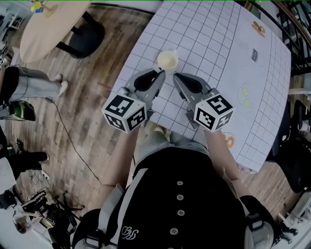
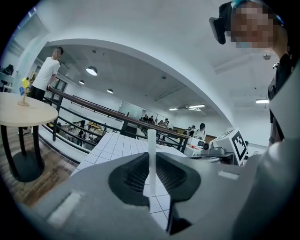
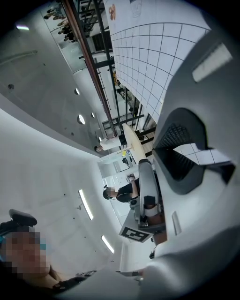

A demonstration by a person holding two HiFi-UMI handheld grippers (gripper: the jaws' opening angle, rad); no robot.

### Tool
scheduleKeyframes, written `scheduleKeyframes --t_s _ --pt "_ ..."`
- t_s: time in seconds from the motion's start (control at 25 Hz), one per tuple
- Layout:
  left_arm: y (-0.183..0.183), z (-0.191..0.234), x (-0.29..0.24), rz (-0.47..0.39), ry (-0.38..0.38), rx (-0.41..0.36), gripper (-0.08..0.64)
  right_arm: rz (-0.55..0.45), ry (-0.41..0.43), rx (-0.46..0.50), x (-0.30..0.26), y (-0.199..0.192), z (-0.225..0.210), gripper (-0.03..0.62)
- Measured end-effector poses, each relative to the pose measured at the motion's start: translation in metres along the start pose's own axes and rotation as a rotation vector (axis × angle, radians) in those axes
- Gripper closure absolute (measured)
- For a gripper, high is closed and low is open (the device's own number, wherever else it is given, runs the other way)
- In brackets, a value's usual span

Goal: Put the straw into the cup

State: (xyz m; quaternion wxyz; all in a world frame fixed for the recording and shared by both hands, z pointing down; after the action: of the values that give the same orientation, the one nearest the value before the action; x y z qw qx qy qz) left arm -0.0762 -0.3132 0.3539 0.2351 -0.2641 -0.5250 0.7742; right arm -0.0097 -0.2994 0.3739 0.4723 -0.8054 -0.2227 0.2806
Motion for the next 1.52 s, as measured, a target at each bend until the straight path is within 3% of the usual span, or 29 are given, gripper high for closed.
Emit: scheduleKeyframes --t_s 0.48,0.8,1.52 --pt "0.006 0.035 -0.042 0.026 0.031 -0.010 0.514 0.017 -0.008 -0.057 -0.020 0.003 -0.045 0.592" --pt "-0.011 0.051 -0.058 0.049 0.056 0.032 0.514 0.048 -0.016 -0.085 -0.027 -0.008 -0.067 0.592" --pt "-0.046 0.061 -0.079 0.112 0.103 0.007 0.511 0.112 -0.026 -0.110 -0.029 -0.029 -0.085 0.592"
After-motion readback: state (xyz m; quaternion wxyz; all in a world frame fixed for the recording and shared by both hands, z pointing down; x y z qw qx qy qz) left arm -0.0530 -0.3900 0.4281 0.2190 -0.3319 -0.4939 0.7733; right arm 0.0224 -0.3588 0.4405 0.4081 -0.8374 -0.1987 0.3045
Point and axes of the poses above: the fingertips, and each gripper's own axes: x backward along the fingers, z to its left, y out of its top, the point moved 2 cm from there along x, backward along the fingers, and after that the axes turned 2 degrees about -x, right-handed, at the moved point
